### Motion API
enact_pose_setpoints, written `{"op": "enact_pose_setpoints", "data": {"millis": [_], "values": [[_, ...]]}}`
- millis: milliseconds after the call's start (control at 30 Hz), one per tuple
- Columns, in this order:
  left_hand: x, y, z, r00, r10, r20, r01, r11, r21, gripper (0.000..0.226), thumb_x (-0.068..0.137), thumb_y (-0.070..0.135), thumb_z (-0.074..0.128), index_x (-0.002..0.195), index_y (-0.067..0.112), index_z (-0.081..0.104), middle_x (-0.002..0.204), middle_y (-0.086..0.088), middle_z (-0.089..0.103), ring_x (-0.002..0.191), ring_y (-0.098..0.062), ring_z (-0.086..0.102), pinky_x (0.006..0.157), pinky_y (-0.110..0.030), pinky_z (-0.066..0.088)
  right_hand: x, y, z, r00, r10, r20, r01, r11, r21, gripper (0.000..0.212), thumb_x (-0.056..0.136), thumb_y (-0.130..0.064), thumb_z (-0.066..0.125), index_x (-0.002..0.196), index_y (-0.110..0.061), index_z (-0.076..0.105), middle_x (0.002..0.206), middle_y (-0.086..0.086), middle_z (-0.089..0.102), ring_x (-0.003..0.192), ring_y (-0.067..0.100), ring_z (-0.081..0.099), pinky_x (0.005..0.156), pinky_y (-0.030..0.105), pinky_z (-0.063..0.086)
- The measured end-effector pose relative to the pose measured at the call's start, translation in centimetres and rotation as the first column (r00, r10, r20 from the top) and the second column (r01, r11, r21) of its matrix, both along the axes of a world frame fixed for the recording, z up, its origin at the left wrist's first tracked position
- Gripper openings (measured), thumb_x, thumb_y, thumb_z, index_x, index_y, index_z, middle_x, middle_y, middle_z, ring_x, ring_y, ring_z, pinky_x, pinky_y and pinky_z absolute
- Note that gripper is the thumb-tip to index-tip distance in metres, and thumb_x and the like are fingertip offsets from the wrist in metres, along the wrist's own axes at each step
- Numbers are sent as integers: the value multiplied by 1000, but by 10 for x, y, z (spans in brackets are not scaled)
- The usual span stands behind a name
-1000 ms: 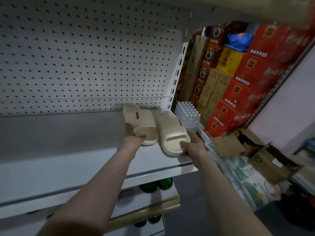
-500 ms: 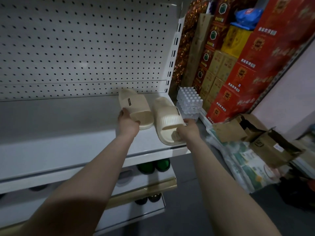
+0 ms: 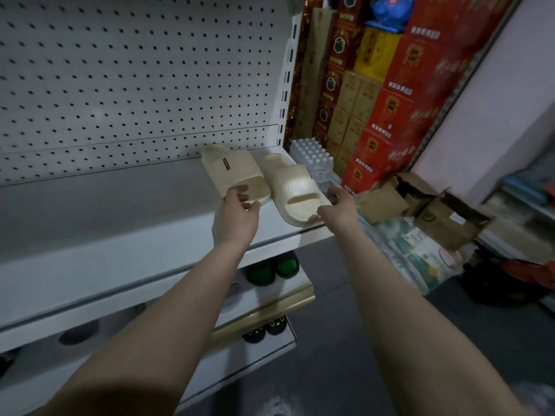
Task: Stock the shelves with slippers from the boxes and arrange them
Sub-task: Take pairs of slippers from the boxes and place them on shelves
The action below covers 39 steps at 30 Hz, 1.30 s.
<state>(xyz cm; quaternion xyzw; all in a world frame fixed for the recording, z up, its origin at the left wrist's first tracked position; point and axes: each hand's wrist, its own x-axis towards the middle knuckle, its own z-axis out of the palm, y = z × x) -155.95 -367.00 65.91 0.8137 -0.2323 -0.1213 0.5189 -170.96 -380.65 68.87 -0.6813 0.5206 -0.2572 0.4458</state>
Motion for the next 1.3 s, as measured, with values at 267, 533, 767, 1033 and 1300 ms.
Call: {"op": "enact_pose_setpoints", "data": {"millis": [267,533,767,1033,1300], "values": [[-28,42,8,917,-396,-44,392,916,-90,20,88,35,57,104,48,56,97,25,60,94,-7,62,88,-41,53,-37,94,-2,972,-218,82,221,975,-25,53,88,-5,59,137,-22,49,134,10,53,97,19,58,74,30,51],[-105,101,-17,745,-660,-99,635,746,-199,24,89,9,60,108,23,64,98,7,64,95,-15,63,87,-32,52,-125,217,-34,874,-485,-5,484,872,76,51,89,-4,60,135,-24,51,124,4,56,73,11,58,55,24,47],[-204,149,-55,494,-836,-241,829,536,-159,23,88,4,61,101,23,63,89,9,62,79,-5,57,83,-30,50,-229,310,-85,732,-677,-78,681,721,133,53,86,-5,62,135,-20,50,113,7,58,85,20,61,68,30,52],[-332,198,-99,233,-923,-307,965,259,-49,30,84,0,63,107,20,60,93,2,61,86,-14,57,86,-35,49,-331,412,-142,500,-858,-116,856,470,215,49,82,-3,61,127,-18,56,86,-1,58,81,19,57,75,36,53],[-439,257,-138,-25,-944,-330,992,-64,110,32,85,8,67,115,18,62,104,1,62,96,-15,59,89,-30,47,-428,517,-185,275,-939,-206,914,189,359,52,86,-1,58,134,-21,52,94,-2,56,86,22,56,73,34,48]]}}
